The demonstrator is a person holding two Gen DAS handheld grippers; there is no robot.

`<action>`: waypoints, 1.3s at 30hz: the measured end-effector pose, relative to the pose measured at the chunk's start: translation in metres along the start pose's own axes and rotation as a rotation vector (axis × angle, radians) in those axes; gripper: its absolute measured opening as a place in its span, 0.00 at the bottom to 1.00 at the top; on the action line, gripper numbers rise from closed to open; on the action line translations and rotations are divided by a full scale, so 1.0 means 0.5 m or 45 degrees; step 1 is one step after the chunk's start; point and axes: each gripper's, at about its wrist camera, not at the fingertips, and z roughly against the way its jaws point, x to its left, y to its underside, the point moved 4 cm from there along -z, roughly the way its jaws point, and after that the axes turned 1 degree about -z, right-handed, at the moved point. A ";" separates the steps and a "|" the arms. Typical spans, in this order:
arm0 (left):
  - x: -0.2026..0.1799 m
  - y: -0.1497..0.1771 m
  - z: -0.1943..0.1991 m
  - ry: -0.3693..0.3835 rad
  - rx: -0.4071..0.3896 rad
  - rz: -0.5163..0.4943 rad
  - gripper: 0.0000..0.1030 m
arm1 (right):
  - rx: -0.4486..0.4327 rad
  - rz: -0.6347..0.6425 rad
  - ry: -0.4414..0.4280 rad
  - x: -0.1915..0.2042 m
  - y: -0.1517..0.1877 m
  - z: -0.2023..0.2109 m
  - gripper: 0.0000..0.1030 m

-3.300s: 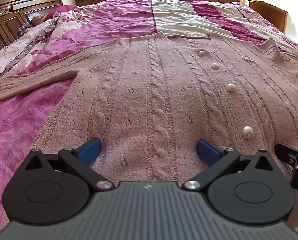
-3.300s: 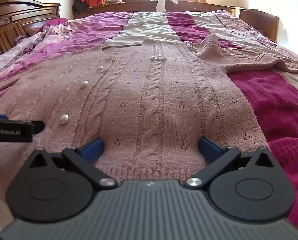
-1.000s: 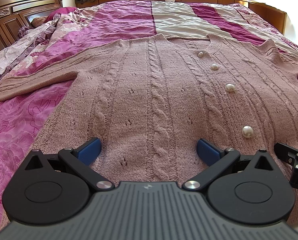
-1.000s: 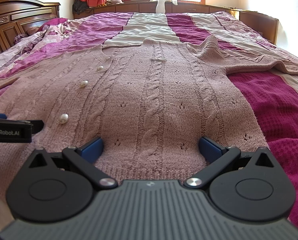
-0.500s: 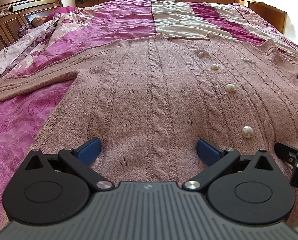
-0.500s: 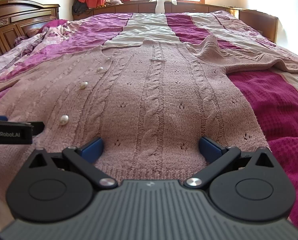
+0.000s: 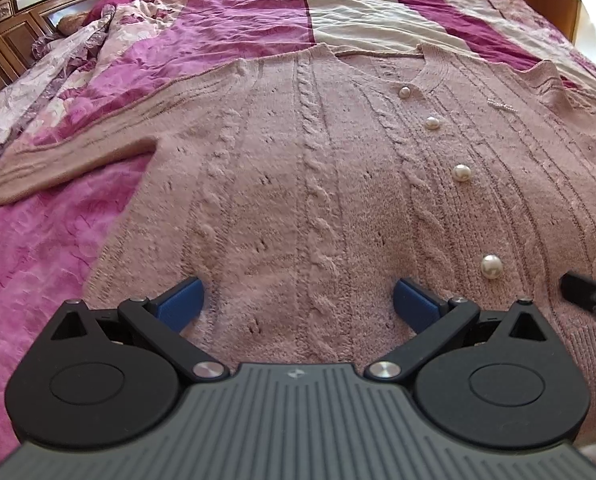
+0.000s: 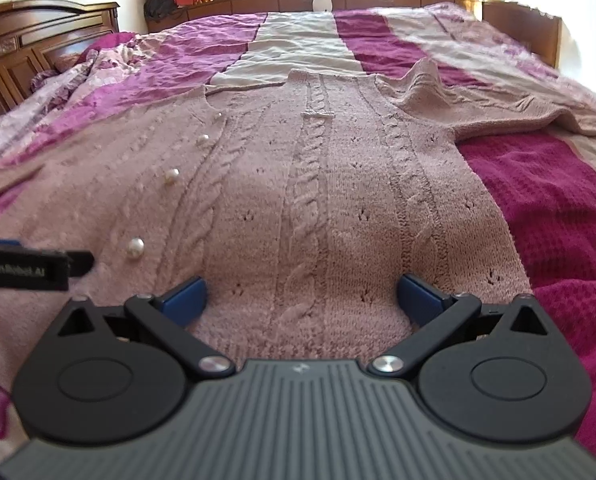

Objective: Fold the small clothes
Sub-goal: 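Grasp the cardigan sleeve cuff with the right gripper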

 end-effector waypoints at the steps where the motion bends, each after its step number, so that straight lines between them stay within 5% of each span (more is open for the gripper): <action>1: 0.000 -0.007 0.004 -0.015 0.006 -0.003 1.00 | 0.001 -0.015 -0.027 -0.005 -0.011 0.007 1.00; 9: -0.006 -0.076 0.018 -0.009 -0.006 0.023 1.00 | -0.147 0.010 -0.070 -0.111 -0.124 0.056 1.00; 24: -0.030 -0.069 -0.067 -0.024 0.157 0.143 1.00 | -0.150 -0.509 0.268 -0.574 -0.240 -0.096 1.00; 36: -0.039 -0.069 -0.077 -0.057 0.166 0.121 1.00 | -0.237 -0.723 0.298 -0.719 -0.294 -0.196 1.00; 39: -0.041 -0.067 -0.077 -0.063 0.158 0.117 1.00 | -0.283 -0.733 0.319 -0.731 -0.302 -0.206 0.90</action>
